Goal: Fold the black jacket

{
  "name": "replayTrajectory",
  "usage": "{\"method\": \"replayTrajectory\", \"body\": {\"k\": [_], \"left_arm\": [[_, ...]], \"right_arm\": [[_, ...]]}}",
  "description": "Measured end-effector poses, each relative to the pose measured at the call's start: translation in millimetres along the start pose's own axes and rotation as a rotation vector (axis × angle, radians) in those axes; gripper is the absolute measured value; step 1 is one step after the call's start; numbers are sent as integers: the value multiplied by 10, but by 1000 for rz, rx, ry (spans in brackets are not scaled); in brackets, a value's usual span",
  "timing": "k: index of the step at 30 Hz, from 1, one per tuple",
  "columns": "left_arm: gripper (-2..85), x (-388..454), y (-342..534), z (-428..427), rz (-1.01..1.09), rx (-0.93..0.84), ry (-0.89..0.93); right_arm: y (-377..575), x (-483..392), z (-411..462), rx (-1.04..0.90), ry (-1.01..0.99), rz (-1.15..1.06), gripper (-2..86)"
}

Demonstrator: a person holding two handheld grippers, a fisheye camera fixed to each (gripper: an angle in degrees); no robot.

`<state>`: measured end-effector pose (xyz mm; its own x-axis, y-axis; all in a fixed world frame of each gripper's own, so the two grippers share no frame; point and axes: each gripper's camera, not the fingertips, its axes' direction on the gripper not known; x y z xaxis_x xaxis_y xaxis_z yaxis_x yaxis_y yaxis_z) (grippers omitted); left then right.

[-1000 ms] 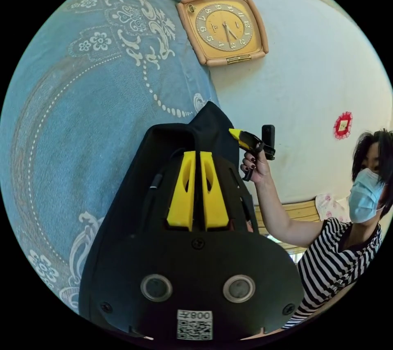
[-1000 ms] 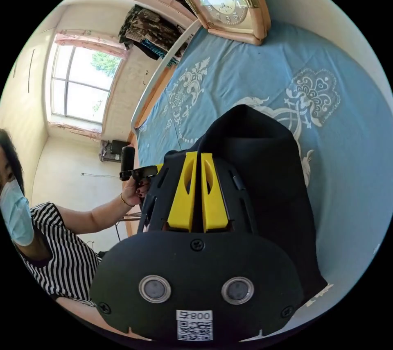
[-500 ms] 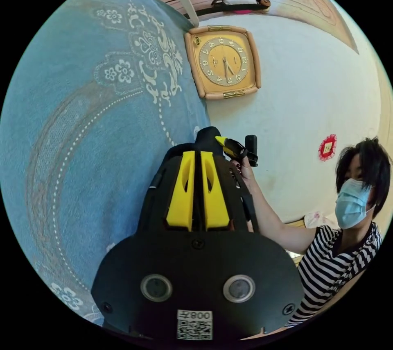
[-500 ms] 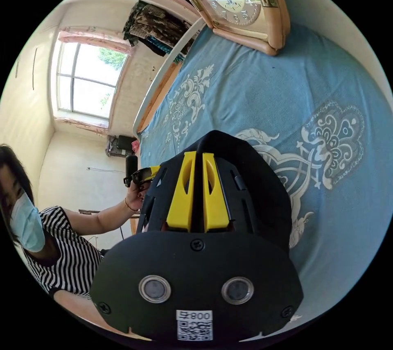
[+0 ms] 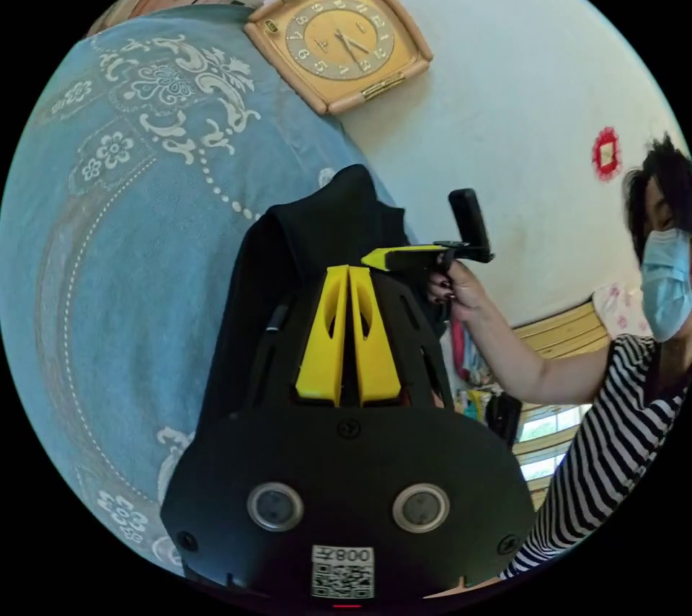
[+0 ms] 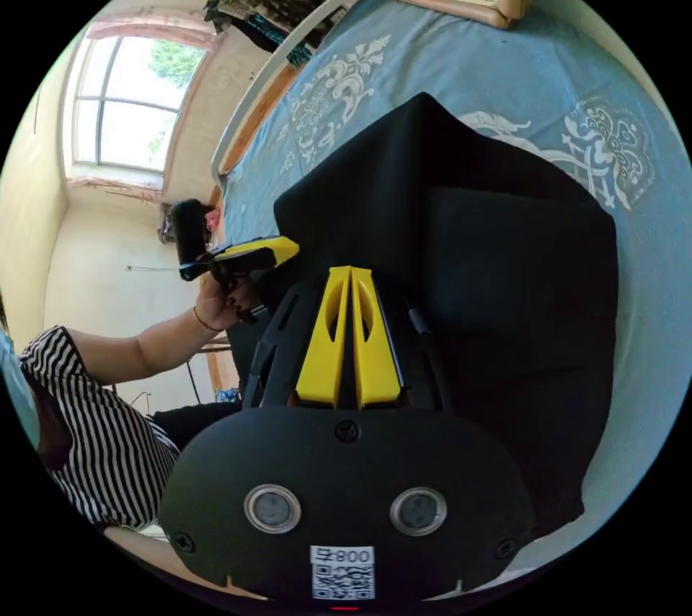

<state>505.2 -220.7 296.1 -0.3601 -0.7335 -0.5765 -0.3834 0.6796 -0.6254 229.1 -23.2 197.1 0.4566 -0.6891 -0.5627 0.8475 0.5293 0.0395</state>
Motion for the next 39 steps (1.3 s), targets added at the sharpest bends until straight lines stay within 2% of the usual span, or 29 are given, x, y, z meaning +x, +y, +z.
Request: {"method": "replayTrajectory", "body": {"k": [2, 4, 6, 8, 10, 12, 15, 20, 24, 28, 31, 34, 36, 39], "left_arm": [[5, 18, -9, 165, 23, -47, -84], [9, 41, 37, 185, 3, -30, -18], [19, 285, 146, 114, 68, 4, 8], [33, 554, 221, 148, 149, -13, 38], [55, 852, 273, 345, 235, -74, 88], [77, 1268, 310, 871, 355, -224, 179], [85, 1850, 408, 1726, 548, -423, 232], [85, 2703, 688, 2947, 817, -637, 213], [75, 3130, 997, 3716, 983, -762, 43], [47, 3264, 1316, 4248, 1045, -928, -80], [26, 3365, 1529, 4426, 1096, -955, -138], [20, 3466, 1593, 4456, 1080, -949, -84], [18, 3574, 1580, 4433, 1064, -913, -1], [20, 3611, 1623, 4567, 1060, -903, -17]], "right_arm": [[189, -78, -152, 110, -18, -19, 8], [510, -171, -377, 230, 12, -18, 14], [1167, -176, -656, 396, -11, 18, 28], [1752, -86, -775, 460, -13, 109, 39], [2375, 5, -823, 498, 20, 243, 56], [3185, 41, -805, 530, 55, 428, 74], [3882, -109, -715, 565, 132, 570, 84], [4111, -324, -470, 509, 284, 591, 93], [4185, -512, -279, 461, 425, 579, 95], [4200, -588, -116, 422, 535, 554, 85], [4186, -527, 36, 339, 610, 556, 64], [4311, -575, 58, 354, 630, 537, 43], [4569, -611, -33, 451, 581, 566, 37], [4863, -509, -54, 527, 475, 620, 37]]}}
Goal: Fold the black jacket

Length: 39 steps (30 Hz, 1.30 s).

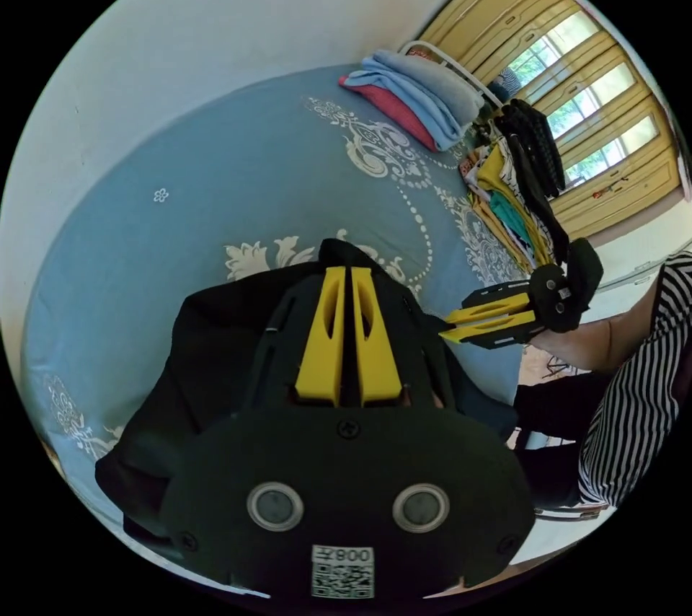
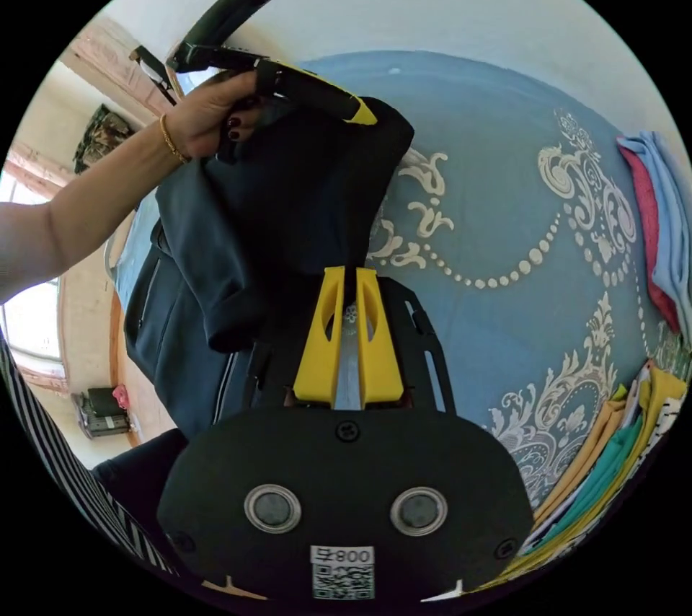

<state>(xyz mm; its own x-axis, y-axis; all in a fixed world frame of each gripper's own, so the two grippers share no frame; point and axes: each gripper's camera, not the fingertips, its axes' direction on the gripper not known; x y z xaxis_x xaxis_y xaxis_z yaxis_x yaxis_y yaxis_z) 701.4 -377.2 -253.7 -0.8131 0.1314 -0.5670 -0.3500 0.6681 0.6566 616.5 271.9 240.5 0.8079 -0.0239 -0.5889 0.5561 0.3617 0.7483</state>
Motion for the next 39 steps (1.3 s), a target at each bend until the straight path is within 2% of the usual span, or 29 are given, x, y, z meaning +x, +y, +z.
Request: {"method": "replayTrajectory", "body": {"k": [4, 7, 10, 12, 14, 17, 21, 23, 27, 31, 34, 35, 39], "left_arm": [[26, -84, -8, 378, -63, -85, -1], [27, -29, 120, 216, -98, 23, -10], [24, 81, 451, -152, -160, 202, -47], [17, 177, 860, -401, -222, 342, -64], [11, 248, 1166, -481, -266, 395, -89], [5, 237, 1509, -329, -366, 348, -121], [3, 52, 1675, 40, -461, 242, -112], [2, 94, 1754, -57, -465, 302, -95], [2, 357, 2144, -463, -470, 477, -187], [2, 260, 2425, -431, -558, 406, -314], [2, 25, 2584, -209, -606, 302, -246], [2, 17, 2665, -244, -621, 328, -221], [2, 296, 3079, -595, -580, 463, -240]], "right_arm": [[109, 209, 52, -10, -77, 46, 43], [255, 323, -36, 18, -115, 69, 48], [403, 371, -177, 58, -107, 72, 39], [473, 368, -283, 95, -84, 54, 32], [486, 355, -312, 114, -86, 28, 26], [433, 309, -148, 82, -127, -38, 15], [412, 306, 235, -47, -32, -74, 4], [480, 322, 159, -14, -33, -76, 3], [660, 291, -27, 64, -74, -76, 2], [582, 108, -14, 116, -136, -158, 2], [431, -36, 345, 4, -132, -240, 2], [425, -72, 462, -57, -125, -267, 2], [778, -9, 366, 6, -92, -266, 1]]}}
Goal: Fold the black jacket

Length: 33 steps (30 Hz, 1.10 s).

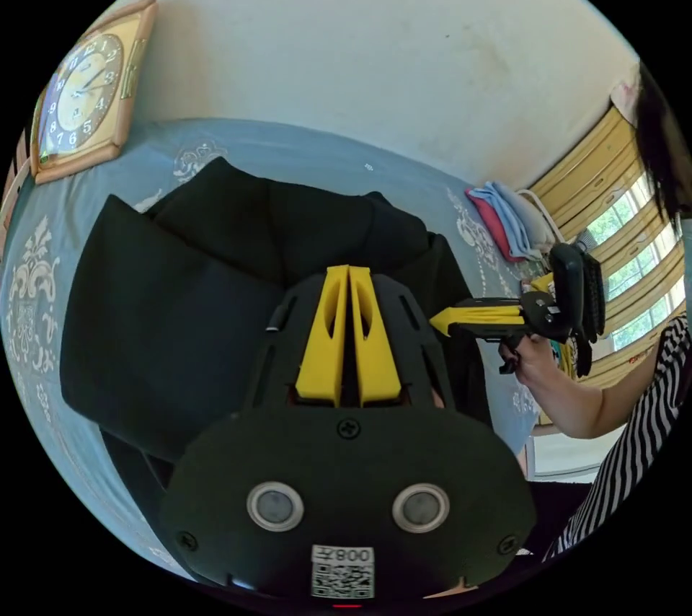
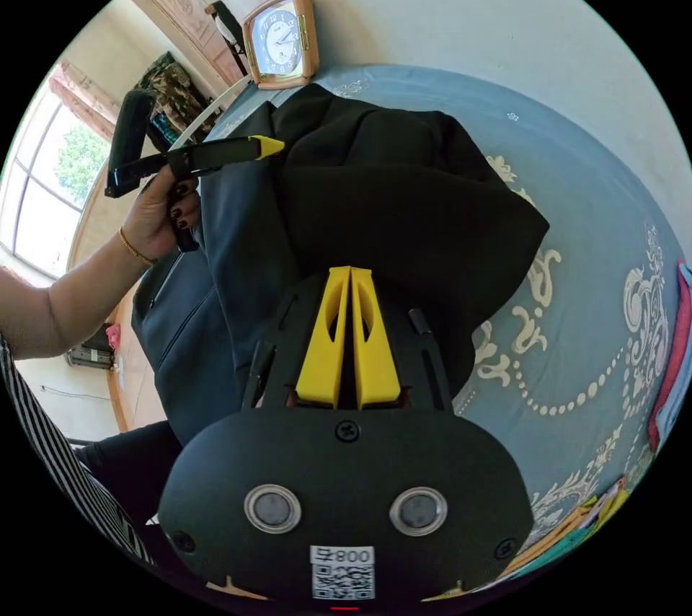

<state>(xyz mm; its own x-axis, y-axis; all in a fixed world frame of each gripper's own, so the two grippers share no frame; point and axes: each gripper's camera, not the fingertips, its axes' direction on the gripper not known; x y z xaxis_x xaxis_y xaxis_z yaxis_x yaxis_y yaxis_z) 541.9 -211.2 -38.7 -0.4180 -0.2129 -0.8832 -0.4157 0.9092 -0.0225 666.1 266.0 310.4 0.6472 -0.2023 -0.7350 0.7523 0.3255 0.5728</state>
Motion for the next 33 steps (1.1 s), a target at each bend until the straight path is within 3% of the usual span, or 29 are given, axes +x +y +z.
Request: {"method": "replayTrajectory", "body": {"k": [6, 12, 23, 33], "left_arm": [[2, -383, 731, -658, -71, -3, -52], [2, -821, 1463, -1192, -186, -52, -111], [17, -1319, 2555, -2256, -372, -21, -25], [81, -1627, 3931, -3251, -558, -137, -93]], "right_arm": [[705, 236, -163, 56, -90, 144, 1], [1132, 229, -110, 59, -209, 138, 1], [1936, 42, -237, 101, -340, 134, 8], [3221, -270, -378, -83, -418, 337, 64]]}}
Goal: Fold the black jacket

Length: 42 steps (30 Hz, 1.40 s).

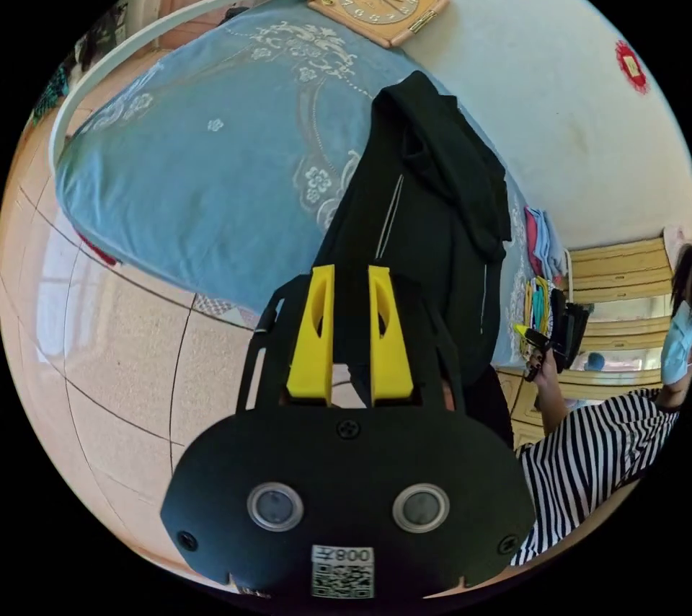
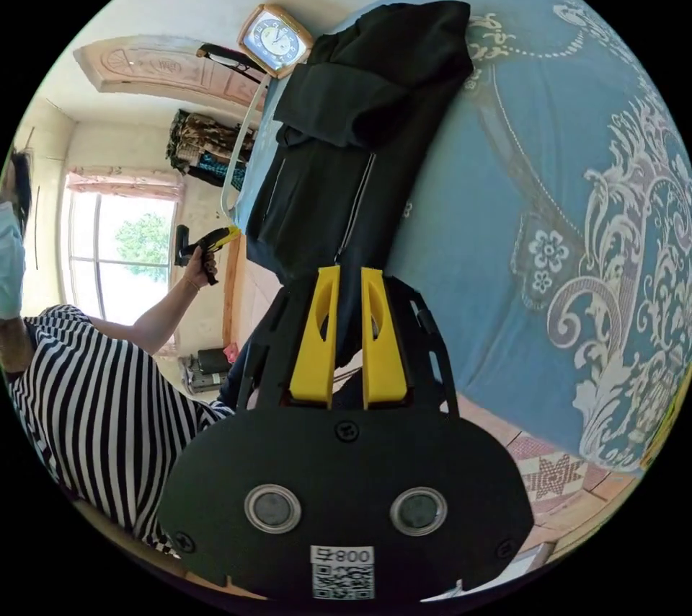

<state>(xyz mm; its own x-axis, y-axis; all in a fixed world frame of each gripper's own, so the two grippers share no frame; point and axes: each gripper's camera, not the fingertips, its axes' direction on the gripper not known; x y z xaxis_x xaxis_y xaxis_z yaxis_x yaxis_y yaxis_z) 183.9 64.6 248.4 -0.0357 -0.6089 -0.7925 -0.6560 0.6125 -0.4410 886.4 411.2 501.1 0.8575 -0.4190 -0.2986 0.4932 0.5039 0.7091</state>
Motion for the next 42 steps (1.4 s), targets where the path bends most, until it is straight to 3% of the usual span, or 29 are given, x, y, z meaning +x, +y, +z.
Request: {"method": "replayTrajectory", "body": {"k": [11, 24, 29, 42], "left_arm": [[123, -951, 723, 54, -147, -125, 231], [82, -1306, 875, 36, -149, -141, 302], [34, -1356, 1060, -127, -126, -101, 396], [24, -877, 1618, -930, 48, 42, 604]], "right_arm": [[652, 174, 361, -106, -32, 179, 94], [687, 267, 1093, -205, -64, 248, 83], [739, 217, 1083, -208, -76, 197, 39], [1059, -251, 303, -35, -309, 13, 16]]}}
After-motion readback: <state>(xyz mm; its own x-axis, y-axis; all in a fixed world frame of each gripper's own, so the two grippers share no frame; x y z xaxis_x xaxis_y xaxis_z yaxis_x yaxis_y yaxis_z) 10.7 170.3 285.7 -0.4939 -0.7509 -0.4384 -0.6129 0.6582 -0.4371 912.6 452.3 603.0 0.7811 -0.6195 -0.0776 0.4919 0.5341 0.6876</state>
